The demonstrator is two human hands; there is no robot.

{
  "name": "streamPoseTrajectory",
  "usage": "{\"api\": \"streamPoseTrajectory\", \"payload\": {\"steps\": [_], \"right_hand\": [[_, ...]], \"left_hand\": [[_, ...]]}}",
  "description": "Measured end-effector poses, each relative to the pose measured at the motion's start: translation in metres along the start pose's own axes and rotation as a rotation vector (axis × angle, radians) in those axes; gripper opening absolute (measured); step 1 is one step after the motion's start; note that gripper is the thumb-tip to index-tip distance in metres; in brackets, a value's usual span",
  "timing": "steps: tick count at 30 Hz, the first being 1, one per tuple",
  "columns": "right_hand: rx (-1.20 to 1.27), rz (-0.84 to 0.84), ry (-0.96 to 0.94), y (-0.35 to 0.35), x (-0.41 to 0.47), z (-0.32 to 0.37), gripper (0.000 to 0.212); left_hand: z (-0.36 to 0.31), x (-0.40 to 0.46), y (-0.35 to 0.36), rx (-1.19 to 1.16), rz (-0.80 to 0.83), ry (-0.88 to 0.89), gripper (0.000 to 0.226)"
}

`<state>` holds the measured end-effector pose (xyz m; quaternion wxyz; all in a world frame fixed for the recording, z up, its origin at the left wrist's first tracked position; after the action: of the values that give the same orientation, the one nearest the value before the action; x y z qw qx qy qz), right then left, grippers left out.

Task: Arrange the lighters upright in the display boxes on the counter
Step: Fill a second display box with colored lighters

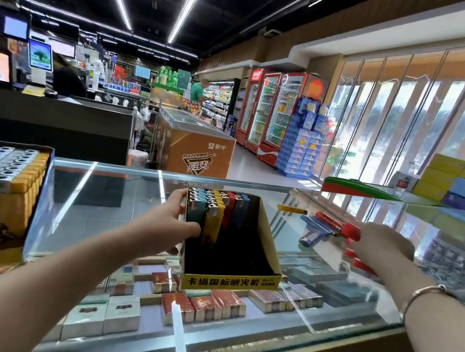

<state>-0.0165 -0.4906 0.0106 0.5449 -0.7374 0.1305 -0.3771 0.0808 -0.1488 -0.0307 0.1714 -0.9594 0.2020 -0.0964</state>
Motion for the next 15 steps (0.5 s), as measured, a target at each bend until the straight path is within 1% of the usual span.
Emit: {"api": "streamPoseTrajectory", "payload": {"steps": [2, 6, 8, 11, 15], "right_hand": [[0.026, 0.1, -0.041, 0.001, 0.003, -0.01, 0.021], [0.079, 0.449, -0.187, 0.014, -0.004, -0.015, 0.028], [0.072, 0.551, -0.206, 0.017, -0.011, -0.013, 0.031], [0.074, 0.567, -0.205, 0.022, -0.015, -0.009, 0.037], [0.046, 0.511, -0.238, 0.024, -0.013, 0.0, 0.033]], "left_hand": [[0.0, 0.0, 0.0, 0.007, -0.01, -0.001, 0.07], [-0.001, -0.002, 0.0, 0.025, -0.005, -0.004, 0.069], [-0.002, -0.003, -0.001, 0.026, 0.004, -0.011, 0.07], [-0.004, -0.006, 0.0, 0.026, 0.006, -0.007, 0.071], [-0.005, -0.007, 0.001, 0.022, 0.003, -0.007, 0.072]]}}
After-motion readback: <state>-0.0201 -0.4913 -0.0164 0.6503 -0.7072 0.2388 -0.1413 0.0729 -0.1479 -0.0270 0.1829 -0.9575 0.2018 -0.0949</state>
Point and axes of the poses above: each hand's wrist, its own x-axis towards the middle knuckle, its own y-axis out of the palm, z = x × y, the point moved 5 cm from there along x, towards the middle knuckle, and after that the axes turned 6 degrees about -z, right-handed, at the moved point
